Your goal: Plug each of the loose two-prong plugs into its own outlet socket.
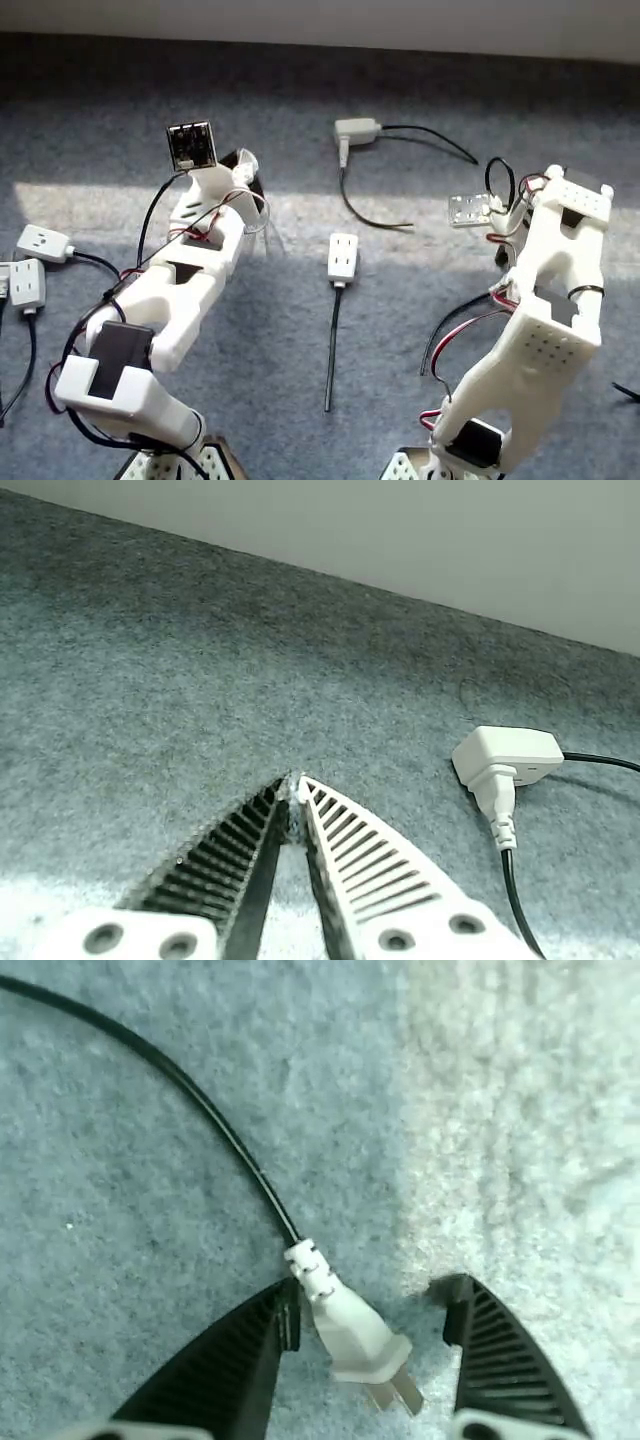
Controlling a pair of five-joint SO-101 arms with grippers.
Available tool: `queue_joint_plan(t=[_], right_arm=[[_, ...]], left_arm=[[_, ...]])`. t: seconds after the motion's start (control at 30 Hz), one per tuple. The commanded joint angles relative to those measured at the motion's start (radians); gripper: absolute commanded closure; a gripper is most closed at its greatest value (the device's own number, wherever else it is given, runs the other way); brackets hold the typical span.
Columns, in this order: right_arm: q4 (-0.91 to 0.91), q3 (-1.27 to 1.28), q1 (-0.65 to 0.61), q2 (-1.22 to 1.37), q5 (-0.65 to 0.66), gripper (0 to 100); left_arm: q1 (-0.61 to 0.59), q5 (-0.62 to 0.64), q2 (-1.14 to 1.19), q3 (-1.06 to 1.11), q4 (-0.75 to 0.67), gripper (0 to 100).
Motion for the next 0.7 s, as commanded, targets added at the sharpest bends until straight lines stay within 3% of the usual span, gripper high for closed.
queue_joint_plan(t=[0.0, 0.17, 0.43, 0.67], right_arm=[[-0.035, -0.001, 0.027, -0.001, 0.012, 81.5], [-0.033, -0.001, 0.042, 0.002, 0.011, 96.6], [-0.035, 0.008, 0.122, 0.007, 0.009, 79.3], [-0.035, 0.051, 0.140, 0.008, 0.009, 78.6]], left_arm=[[0.008, 0.002, -0.002, -0.031, 0.003, 99], [0.008, 0.002, -0.002, -0.030, 0.003, 99], [0.008, 0.002, -0.002, -0.030, 0.003, 99], [0.008, 0.002, -0.002, -0.030, 0.003, 99]])
